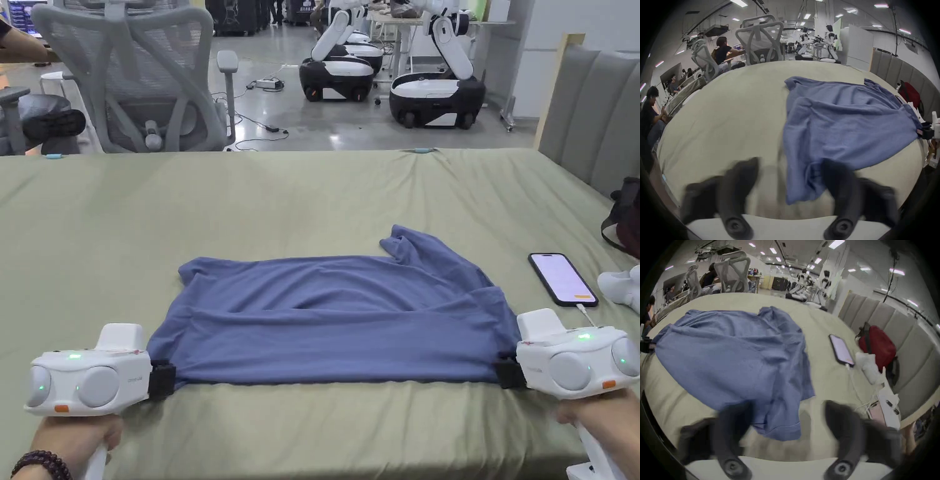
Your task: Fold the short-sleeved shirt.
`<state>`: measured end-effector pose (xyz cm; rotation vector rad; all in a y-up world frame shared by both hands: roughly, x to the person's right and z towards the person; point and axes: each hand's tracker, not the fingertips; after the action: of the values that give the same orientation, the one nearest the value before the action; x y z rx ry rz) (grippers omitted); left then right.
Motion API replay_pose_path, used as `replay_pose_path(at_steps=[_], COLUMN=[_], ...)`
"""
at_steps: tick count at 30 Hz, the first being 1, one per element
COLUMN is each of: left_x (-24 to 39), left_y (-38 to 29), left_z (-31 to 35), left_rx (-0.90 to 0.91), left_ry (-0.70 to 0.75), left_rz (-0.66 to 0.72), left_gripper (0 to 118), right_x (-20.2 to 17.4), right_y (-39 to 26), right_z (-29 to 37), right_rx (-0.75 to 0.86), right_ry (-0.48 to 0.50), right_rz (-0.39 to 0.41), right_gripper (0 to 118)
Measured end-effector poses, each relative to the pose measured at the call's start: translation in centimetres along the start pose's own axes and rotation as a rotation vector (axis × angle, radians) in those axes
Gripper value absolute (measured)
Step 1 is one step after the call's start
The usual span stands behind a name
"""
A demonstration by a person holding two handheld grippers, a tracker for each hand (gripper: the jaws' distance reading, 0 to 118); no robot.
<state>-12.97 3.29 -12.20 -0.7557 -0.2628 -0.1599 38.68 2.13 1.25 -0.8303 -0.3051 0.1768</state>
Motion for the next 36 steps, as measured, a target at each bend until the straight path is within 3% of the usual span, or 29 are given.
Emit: replay_pose_path(at_steps=[1,2,3,5,6,7,8,9,10,22,29,30,31,32,33,34,35,36], left_x=[-0.2,-0.5,-0.9,-1.3,-1.3,-1.3,-1.3,-1.1,-1.0,1.1,0.8,0.8,0.6,0.5,0.7,0.6,0.7,0.7], left_y=[0.3,0.6,0.6,1.2,1.5,2.0,2.2,2.4,2.5,6.6,14.4,15.5,16.6,17.5,18.2,18.8,19.3,19.6], left_z=[0.1,0.2,0.9,1.1,1.2,1.5,1.7,2.2,2.3,0.9,-6.2,-7.4,-8.9,-10.1,-11.2,-12.6,-14.0,-15.1], left_rx=[-0.009,-0.009,0.071,0.104,0.09,0.081,0.082,0.102,0.123,0.131,0.074,0.073,0.072,0.068,0.055,0.038,0.019,0.009], left_ry=[0.025,0.038,0.021,0.022,0.027,0.031,0.028,0.019,0.012,0.002,-0.034,-0.023,-0.03,-0.034,-0.042,-0.051,-0.04,-0.037], left_rz=[0.005,0.014,0.022,0.025,0.019,0.018,0.022,0.031,0.037,0.025,0.113,0.125,0.131,0.13,0.128,0.131,0.137,0.138], left_gripper=[110,118,107,110,106,93,70,22,0,0,0,4,20,43,77,94,103,101], right_x=[0.4,0.8,1.2,1.5,1.4,1.2,1.0,0.8,0.6,-0.2,-2.0,-2.2,-2.5,-2.6,-2.8,-3.0,-3.2,-3.3], right_y=[0.2,0.4,0.7,1.6,2.0,2.2,2.5,2.7,2.8,5.0,6.1,6.2,6.2,6.2,6.3,6.4,6.4,6.4], right_z=[0.4,0.9,1.8,2.6,2.9,3.4,3.7,3.8,3.7,4.7,2.8,2.4,1.9,1.5,0.9,0.5,0.1,-0.3], right_rx=[0.004,0.02,0.066,0.078,0.07,0.074,0.087,0.099,0.101,0.128,0.147,0.14,0.135,0.128,0.117,0.105,0.093,0.086], right_ry=[0.003,0.034,0.068,0.101,0.085,0.076,0.068,0.058,0.051,0.047,0.115,0.12,0.126,0.129,0.134,0.138,0.139,0.137], right_rz=[-0.021,-0.069,-0.118,-0.17,-0.164,-0.158,-0.149,-0.136,-0.131,-0.137,-0.092,-0.089,-0.086,-0.084,-0.078,-0.069,-0.061,-0.061], right_gripper=[115,118,112,105,93,72,40,0,0,0,0,0,0,0,0,0,0,0])
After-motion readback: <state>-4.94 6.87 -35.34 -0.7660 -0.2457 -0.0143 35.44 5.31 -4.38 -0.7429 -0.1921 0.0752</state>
